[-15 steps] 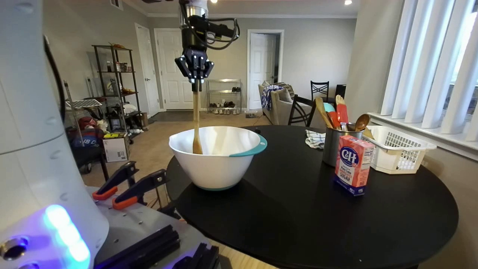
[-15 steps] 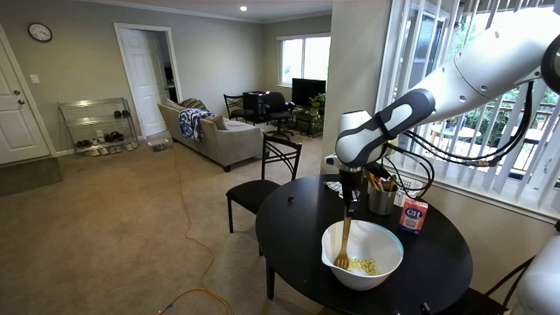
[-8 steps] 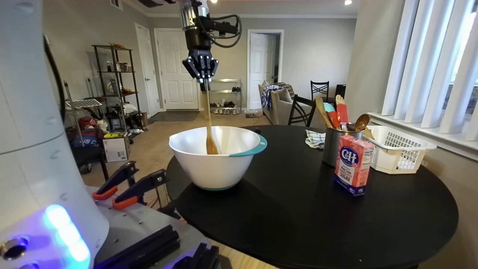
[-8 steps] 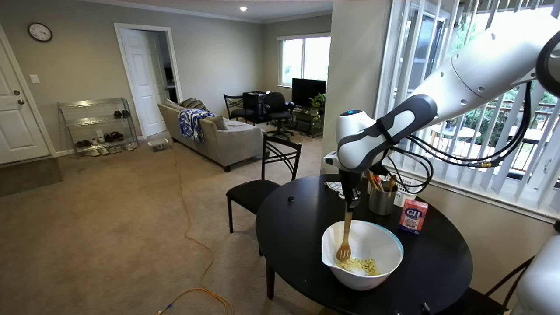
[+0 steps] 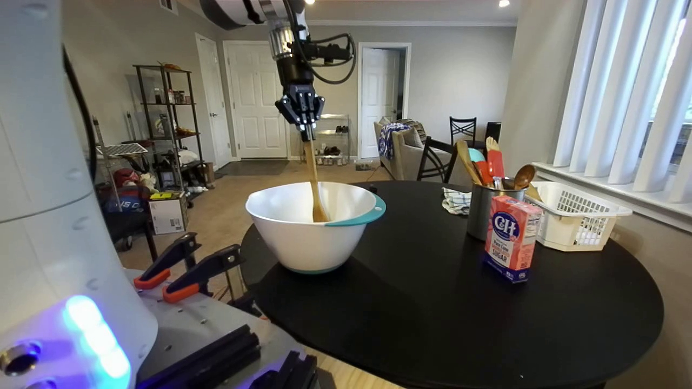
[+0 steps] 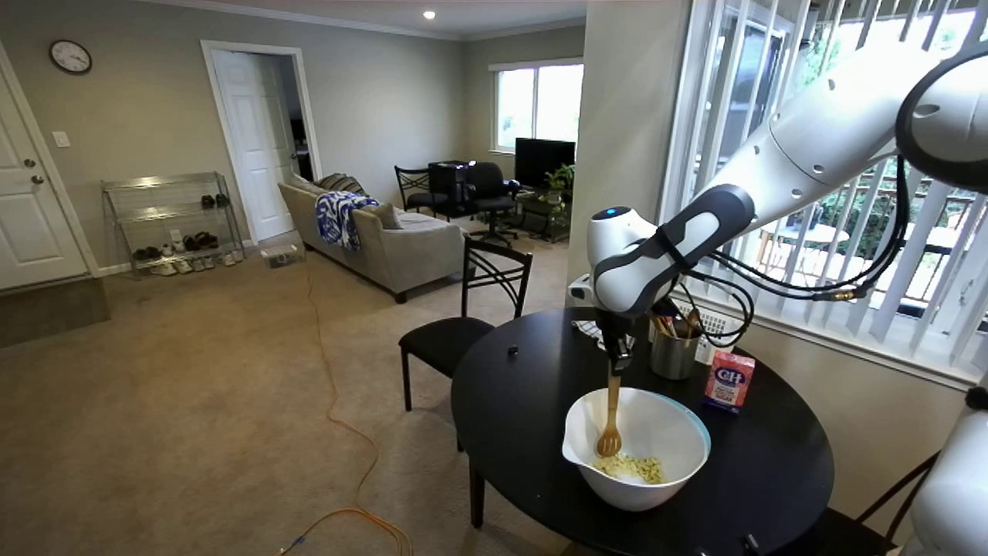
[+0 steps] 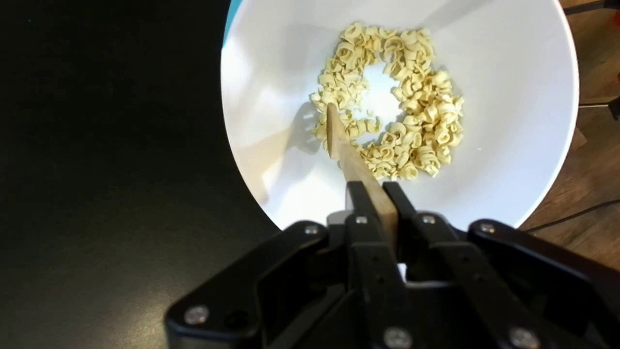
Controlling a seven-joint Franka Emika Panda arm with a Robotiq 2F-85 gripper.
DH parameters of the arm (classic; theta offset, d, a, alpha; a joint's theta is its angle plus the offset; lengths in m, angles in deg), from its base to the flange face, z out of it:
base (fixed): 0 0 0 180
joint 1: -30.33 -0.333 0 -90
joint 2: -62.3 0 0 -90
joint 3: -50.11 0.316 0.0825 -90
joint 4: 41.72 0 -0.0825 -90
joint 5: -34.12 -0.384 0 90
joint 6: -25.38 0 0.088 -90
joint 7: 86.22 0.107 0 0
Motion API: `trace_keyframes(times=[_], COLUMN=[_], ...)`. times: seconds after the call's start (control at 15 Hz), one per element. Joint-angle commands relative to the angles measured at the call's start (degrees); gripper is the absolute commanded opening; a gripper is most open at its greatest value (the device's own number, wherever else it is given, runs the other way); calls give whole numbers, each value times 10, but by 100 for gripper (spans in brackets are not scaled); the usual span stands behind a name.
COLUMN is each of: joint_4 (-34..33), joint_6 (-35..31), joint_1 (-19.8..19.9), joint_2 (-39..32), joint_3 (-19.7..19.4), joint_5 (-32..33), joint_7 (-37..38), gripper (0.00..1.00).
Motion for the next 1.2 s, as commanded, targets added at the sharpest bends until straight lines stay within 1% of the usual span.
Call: trace_keyframes(times=[0.0, 0.27, 0.53, 0.87, 1.13], joint_4=[-14, -3, 21, 44, 46], joint_6=[-8, 2, 12, 35, 49], joint_1=[6, 10, 17, 22, 25], joint_2=[-11, -6, -6, 7, 15], joint_3=[-6, -16, -20, -21, -13], joint_5=[40, 59, 50, 39, -2], joint_7=[46, 82, 91, 80, 45], gripper=[3, 3, 3, 3, 3])
